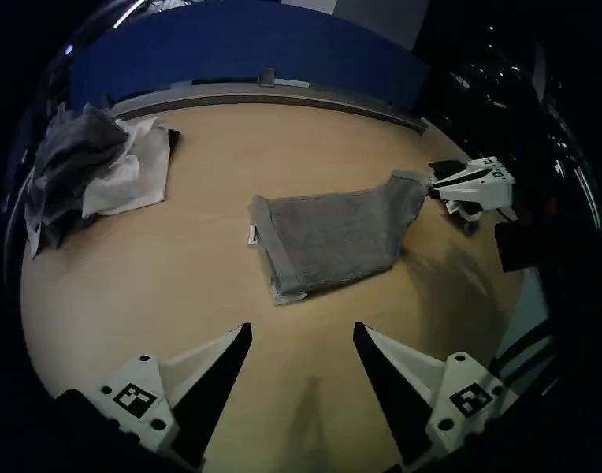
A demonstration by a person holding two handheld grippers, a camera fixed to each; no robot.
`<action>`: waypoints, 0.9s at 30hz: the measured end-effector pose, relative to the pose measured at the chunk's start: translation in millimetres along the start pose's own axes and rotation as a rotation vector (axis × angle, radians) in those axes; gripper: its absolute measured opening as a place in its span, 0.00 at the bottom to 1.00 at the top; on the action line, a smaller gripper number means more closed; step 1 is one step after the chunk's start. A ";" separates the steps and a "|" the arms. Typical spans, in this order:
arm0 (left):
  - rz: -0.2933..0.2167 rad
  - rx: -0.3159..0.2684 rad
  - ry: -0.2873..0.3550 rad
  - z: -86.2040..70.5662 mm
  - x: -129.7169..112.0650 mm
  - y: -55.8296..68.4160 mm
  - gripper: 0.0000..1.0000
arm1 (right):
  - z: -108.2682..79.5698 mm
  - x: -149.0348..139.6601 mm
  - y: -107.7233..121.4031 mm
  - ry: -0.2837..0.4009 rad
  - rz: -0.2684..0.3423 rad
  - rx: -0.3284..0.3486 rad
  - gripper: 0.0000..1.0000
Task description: Fold towel
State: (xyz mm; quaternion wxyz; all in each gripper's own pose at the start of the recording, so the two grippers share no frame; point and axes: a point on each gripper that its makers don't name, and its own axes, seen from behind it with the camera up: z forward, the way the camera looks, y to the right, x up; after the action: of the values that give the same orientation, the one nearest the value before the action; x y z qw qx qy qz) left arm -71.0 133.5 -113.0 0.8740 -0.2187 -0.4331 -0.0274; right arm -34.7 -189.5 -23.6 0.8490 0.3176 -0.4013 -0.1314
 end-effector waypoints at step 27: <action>-0.071 0.012 0.062 -15.5 -2.6 -17.2 0.96 | 53.0 55.4 -89.5 -0.066 -0.238 0.144 0.03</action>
State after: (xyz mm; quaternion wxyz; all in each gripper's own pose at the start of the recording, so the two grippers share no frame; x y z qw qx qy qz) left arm -65.2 111.3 -117.0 0.8868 -0.1971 -0.4132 -0.0626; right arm -36.8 -307.3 -23.0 0.7887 0.4185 -0.3971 -0.2122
